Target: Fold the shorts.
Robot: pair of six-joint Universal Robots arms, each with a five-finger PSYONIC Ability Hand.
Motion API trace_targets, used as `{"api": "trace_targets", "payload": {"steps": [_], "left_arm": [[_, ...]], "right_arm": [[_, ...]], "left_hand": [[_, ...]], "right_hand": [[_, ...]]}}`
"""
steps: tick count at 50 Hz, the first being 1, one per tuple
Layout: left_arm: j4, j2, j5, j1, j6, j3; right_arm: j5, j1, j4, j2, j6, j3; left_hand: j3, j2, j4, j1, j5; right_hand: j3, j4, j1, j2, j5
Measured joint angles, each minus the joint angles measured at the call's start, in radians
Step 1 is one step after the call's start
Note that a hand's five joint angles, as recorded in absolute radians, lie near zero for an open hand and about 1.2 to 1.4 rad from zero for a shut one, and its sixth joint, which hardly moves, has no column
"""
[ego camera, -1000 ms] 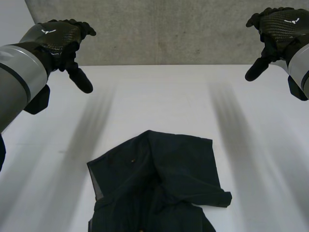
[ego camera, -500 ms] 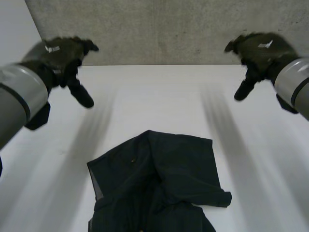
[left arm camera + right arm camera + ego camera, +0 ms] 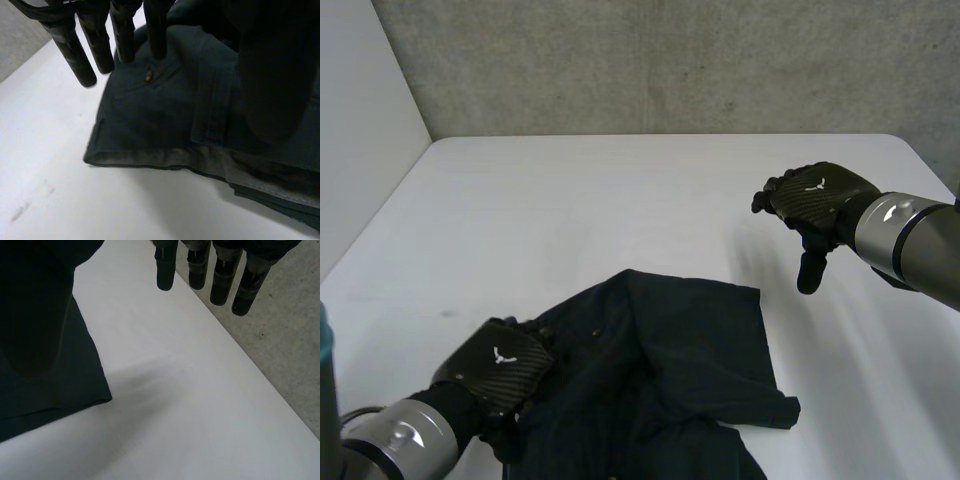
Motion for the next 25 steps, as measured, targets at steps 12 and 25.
{"api": "trace_targets", "payload": {"steps": [12,25], "left_arm": [[0.167,-0.182,-0.041,-0.021,-0.002,0.087],[0.305,-0.172,-0.241,0.18,0.036,0.374]], "right_arm": [[0.0,0.001,-0.008,0.007,0.001,0.013],[-0.001,-0.002,-0.009,0.003,0.0,0.01]], "left_hand": [[0.938,0.939,0.945,0.87,0.862],[0.939,0.941,0.945,0.87,0.862]], "right_hand": [[0.0,0.0,0.0,0.0,0.0],[0.0,0.0,0.0,0.0,0.0]]}}
